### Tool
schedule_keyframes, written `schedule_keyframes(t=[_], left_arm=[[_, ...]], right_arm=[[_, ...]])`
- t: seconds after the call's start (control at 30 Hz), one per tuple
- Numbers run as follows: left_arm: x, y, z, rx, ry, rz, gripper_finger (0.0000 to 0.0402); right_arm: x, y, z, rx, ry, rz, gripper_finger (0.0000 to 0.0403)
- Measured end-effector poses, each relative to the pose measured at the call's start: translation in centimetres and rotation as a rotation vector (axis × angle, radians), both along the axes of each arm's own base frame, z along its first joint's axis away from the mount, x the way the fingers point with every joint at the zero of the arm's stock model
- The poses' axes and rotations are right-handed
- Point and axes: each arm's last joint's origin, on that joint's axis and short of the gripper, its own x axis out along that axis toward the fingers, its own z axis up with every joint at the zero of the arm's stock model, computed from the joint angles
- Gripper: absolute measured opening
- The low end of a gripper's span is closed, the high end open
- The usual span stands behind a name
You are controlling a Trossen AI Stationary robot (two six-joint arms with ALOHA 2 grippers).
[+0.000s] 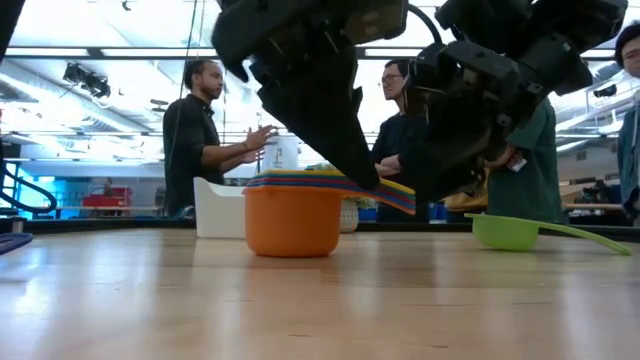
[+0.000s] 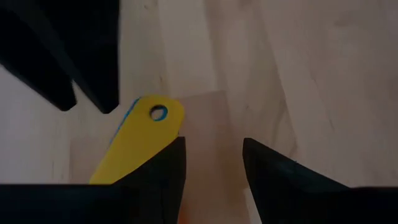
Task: Nest measuring cups in basket
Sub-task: Stack the yellow measuring cup on top of the light blue measuring cup, then stack the green measuring cup on top of the yellow measuring cup
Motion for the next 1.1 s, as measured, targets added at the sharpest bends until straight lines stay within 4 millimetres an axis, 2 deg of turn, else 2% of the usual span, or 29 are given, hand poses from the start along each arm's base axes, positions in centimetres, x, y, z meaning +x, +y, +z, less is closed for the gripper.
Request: schedule_keyframes(t=[0.33, 0.5, 0.6, 0.77, 0.93, 1.1], left_arm=[[-0.3, -0.8, 0.6, -0.025, -0.018, 0.001, 0.0164], [-1.3, -0.7, 2.1, 0.040, -0.017, 0.014, 0.0164], [-2.0, -0.3, 2.5, 0.083, 0.022, 0.031, 0.0163], [-2.9, 0.1, 3.1, 0.119, 0.071, 0.043, 0.0147], [-3.4, 0.2, 4.1, 0.134, 0.060, 0.049, 0.0124], [-4.6, 0.6, 4.5, 0.204, 0.118, 0.085, 0.0106]], right_arm=[[-0.5, -0.7, -0.4, 0.043, 0.086, 0.003, 0.0213], [-1.2, -0.9, 0.9, 0.010, 0.088, 0.028, 0.0213], [-1.8, -1.1, 1.8, -0.036, 0.092, 0.042, 0.0213], [-3.8, -1.5, 2.1, -0.119, 0.233, 0.066, 0.0213], [-5.1, -0.9, 3.5, -0.187, 0.226, 0.103, 0.0213], [-6.6, -0.5, 3.5, -0.267, 0.315, 0.108, 0.0213]])
